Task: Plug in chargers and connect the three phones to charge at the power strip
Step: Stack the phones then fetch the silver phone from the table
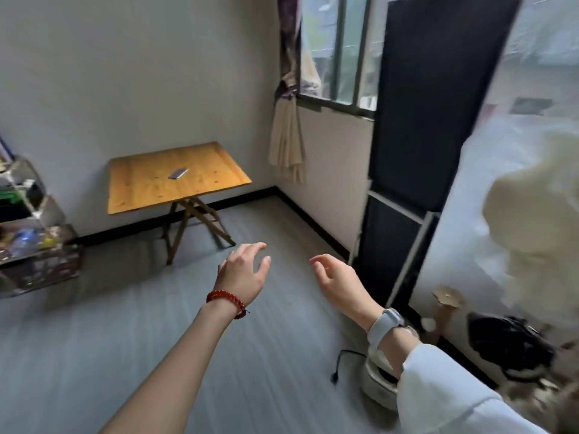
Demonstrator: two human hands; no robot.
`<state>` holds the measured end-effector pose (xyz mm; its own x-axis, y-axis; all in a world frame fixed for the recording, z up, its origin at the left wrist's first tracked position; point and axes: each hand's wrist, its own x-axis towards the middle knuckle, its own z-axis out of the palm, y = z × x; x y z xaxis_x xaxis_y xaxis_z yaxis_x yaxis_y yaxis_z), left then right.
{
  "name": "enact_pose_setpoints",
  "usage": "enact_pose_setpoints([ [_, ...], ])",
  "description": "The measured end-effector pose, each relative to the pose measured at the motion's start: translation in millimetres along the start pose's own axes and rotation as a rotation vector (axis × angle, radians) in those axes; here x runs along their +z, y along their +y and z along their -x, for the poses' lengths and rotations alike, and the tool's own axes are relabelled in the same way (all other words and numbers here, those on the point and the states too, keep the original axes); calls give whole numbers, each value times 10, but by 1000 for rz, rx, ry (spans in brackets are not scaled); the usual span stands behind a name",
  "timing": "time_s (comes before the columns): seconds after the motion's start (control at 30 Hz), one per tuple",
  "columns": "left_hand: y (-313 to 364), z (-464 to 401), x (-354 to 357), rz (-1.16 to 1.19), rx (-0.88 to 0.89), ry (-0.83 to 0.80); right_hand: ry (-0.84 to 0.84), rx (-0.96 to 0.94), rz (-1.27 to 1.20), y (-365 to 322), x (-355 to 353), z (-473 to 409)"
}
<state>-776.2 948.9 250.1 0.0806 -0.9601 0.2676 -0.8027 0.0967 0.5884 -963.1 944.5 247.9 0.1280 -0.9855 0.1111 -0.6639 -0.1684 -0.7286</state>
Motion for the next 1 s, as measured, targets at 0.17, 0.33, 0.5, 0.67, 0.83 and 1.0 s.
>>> enact_pose_setpoints([
  [0.17, -836, -711, -127, -35, -147, 74, -113, -88, -10, -187, 658, -1101],
  [0.33, -1749, -1602, -255, -35, -251, 130, -184, -147, -13, -389, 1395, -2258],
  [0.5, -2626, -2671, -492, -13, -316, 159, -239, -198, 18, -767, 2082, -3616],
  [0.67, -3394, -3710, -676, -21, -406, 167, -301, -202, 24, -1041, 2620, -4757],
  [0.83, -3986, -4804, -512, 5, -393, 147, -324, -160, 32, -1056, 3109, -5851],
  [1.0, -4661, -5872, -155, 27, -435, 93, -366, -149, 17, -983, 3675, -7078],
])
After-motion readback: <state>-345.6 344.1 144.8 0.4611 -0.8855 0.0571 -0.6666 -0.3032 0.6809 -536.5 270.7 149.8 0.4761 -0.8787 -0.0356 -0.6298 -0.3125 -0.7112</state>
